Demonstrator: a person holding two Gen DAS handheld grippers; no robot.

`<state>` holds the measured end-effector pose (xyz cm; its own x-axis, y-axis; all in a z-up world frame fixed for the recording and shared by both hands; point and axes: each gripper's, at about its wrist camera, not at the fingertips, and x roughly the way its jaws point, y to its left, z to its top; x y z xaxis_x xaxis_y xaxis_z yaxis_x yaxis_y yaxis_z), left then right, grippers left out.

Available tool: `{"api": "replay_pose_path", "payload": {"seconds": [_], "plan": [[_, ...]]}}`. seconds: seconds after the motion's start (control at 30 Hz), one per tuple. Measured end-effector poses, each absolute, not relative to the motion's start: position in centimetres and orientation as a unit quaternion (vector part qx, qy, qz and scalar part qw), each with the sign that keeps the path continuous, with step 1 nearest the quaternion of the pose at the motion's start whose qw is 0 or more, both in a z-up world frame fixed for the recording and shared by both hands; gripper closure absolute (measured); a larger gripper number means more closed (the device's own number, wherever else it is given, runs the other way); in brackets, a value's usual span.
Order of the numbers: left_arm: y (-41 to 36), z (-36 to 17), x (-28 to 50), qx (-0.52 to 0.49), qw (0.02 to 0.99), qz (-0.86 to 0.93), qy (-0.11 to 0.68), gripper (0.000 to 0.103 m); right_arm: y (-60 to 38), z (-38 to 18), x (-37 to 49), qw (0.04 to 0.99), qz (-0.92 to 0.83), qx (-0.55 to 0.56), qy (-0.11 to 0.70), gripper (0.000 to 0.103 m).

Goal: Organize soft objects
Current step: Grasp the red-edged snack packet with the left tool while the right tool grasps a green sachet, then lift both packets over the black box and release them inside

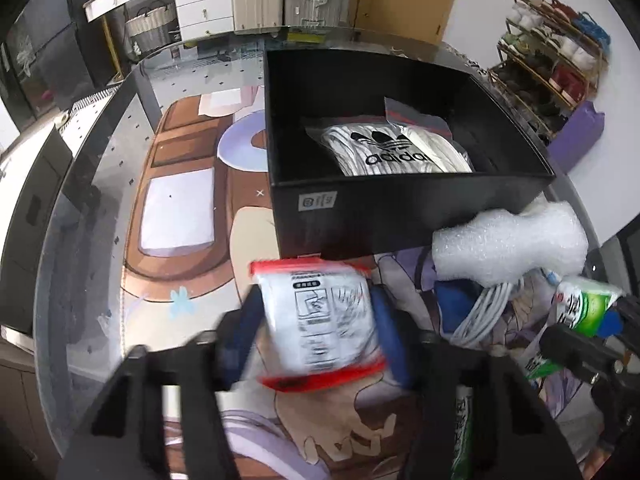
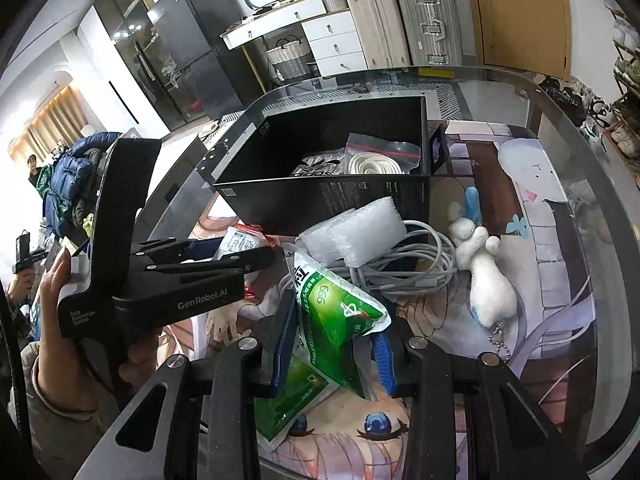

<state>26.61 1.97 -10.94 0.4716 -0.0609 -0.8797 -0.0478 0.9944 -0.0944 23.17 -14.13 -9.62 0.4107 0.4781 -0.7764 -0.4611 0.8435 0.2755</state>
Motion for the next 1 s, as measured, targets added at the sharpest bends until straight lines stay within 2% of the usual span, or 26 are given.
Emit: {"api": "replay_pose_path", "payload": {"seconds": [0.2, 0.73, 1.0], "plan": [[2.0, -10.5, 25.0, -0.042, 0.854, -0.03, 0.518, 0.06, -13.6, -9.2, 22.4, 0.84, 0.293, -0.008, 0.456, 0.068], [1.1, -5.1, 20.4, -0.022, 0.897, -0.051, 0.44, 0.06, -12.9, -8.1, 21.5, 0.848, 0.299, -0.032, 0.436, 0.068], [0.9, -2.6, 19.2, -0.031, 0.912, -0.062, 0.404, 0.06, -13.5, -4.9, 20.9, 0.871, 0.302, -0.035, 0.386, 0.068]]}}
